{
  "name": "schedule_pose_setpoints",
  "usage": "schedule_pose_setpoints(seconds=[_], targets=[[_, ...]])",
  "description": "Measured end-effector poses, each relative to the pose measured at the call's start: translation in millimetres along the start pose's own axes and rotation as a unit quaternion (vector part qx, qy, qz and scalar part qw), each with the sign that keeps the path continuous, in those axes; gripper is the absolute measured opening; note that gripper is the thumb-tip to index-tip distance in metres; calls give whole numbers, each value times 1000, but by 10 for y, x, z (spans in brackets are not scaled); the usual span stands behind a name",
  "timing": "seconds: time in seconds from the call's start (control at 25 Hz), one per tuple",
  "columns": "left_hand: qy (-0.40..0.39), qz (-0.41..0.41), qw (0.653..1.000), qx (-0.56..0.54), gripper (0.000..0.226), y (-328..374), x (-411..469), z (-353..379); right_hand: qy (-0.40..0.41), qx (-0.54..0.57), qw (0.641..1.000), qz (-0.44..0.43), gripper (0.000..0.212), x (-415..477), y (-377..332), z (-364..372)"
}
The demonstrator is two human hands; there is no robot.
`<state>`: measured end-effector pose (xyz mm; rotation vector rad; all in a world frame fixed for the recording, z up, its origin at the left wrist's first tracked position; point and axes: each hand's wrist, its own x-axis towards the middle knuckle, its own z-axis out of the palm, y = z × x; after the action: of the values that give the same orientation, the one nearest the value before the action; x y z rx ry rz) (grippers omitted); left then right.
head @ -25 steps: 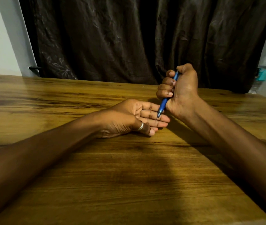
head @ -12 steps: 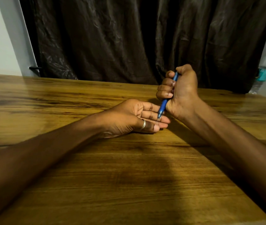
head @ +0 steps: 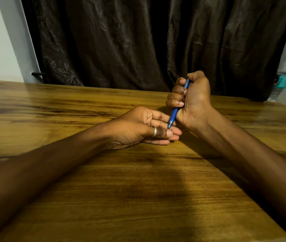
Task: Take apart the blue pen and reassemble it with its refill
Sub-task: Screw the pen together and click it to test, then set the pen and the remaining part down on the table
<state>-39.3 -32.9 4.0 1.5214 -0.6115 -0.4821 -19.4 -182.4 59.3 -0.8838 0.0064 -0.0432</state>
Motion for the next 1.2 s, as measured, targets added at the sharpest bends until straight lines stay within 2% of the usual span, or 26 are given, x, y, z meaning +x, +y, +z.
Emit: schedule_pose_setpoints(seconds=[0.12, 0.24, 0.32, 0.4, 0.48, 0.56, 0.68, 0.8, 0.88, 0.96, 1.04, 1.2], targets=[[20, -6, 1000, -13, 31, 51, -8, 47, 0, 2, 1000, 2, 42, 2, -9, 7], [88, -4, 996, 5, 25, 71, 15, 107, -7, -28, 1000, 0, 46, 12, 16, 42], [139, 13, 990, 26, 18, 81, 31, 118, -18, -111, 993, -18, 50, 21, 25, 49], [188, 42, 979, 60, 18, 102, 31, 73, -30, -240, 969, -44, 52, 21, 29, 45], [229, 59, 965, 110, 18, 138, 21, -29, -45, -336, 939, -62, 41, 13, 34, 38], [246, 58, 957, 146, 18, 146, 12, -118, -66, -386, 917, -81, 27, 22, 57, 17], [254, 44, 947, 191, 29, 122, 20, -161, -79, -387, 915, -89, 19, 46, 80, -30], [311, 56, 902, 295, 36, 110, 30, -232, -74, -391, 914, -83, 18, 65, 50, -62], [345, 57, 855, 383, 26, 102, 8, -323, -56, -431, 896, -94, 17, 86, 39, -78], [327, 27, 824, 463, 16, 73, -27, -370, -43, -479, 871, -101, 17, 110, 44, -101], [300, -6, 817, 492, 11, 40, -45, -361, -41, -514, 853, -85, 18, 129, 53, -126], [284, -7, 800, 529, 8, 11, -33, -350, -43, -574, 815, -73, 16, 172, 86, -183]])
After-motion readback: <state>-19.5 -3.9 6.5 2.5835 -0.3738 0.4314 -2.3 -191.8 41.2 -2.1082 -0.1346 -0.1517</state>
